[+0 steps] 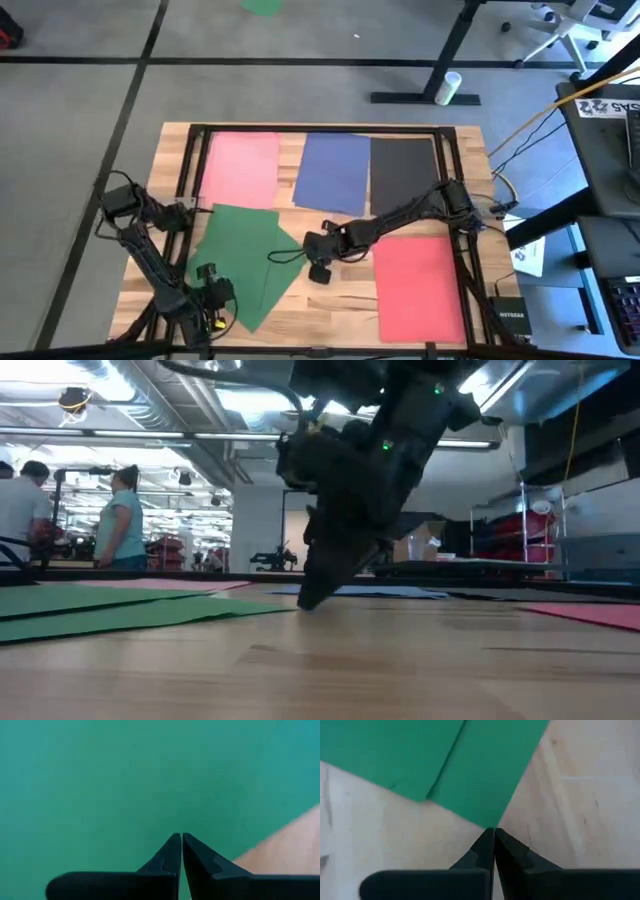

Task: Organize paper
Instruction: Adjust the green papers on the table

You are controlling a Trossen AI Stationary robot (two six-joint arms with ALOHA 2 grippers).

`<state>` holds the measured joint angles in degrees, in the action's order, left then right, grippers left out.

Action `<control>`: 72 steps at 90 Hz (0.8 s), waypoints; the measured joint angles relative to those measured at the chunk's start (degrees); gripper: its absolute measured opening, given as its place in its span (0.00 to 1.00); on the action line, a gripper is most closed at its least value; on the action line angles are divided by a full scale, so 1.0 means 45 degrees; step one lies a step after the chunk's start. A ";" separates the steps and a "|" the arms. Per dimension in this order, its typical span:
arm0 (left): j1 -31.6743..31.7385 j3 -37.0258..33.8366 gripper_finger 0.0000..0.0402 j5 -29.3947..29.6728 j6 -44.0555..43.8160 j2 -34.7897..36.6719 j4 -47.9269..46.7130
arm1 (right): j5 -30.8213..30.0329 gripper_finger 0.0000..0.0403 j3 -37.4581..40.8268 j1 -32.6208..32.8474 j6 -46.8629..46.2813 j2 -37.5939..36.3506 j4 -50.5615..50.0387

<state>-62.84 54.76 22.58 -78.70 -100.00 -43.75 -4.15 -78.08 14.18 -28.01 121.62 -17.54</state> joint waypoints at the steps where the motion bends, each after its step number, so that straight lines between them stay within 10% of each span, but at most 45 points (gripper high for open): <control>1: 0.0026 0.0001 0.00 -0.0002 0.0024 -0.0059 0.0023 | 0.0034 0.00 0.0000 0.0028 -0.0006 0.0000 0.0016; 72: 0.0795 0.1428 0.00 -0.0369 0.2191 -0.0581 0.1261 | 0.1210 0.00 -0.0151 0.1368 -0.1015 0.0059 0.1228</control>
<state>-59.27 61.19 20.92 -68.84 -102.62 -38.08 1.29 -78.76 20.34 -32.58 121.89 -12.01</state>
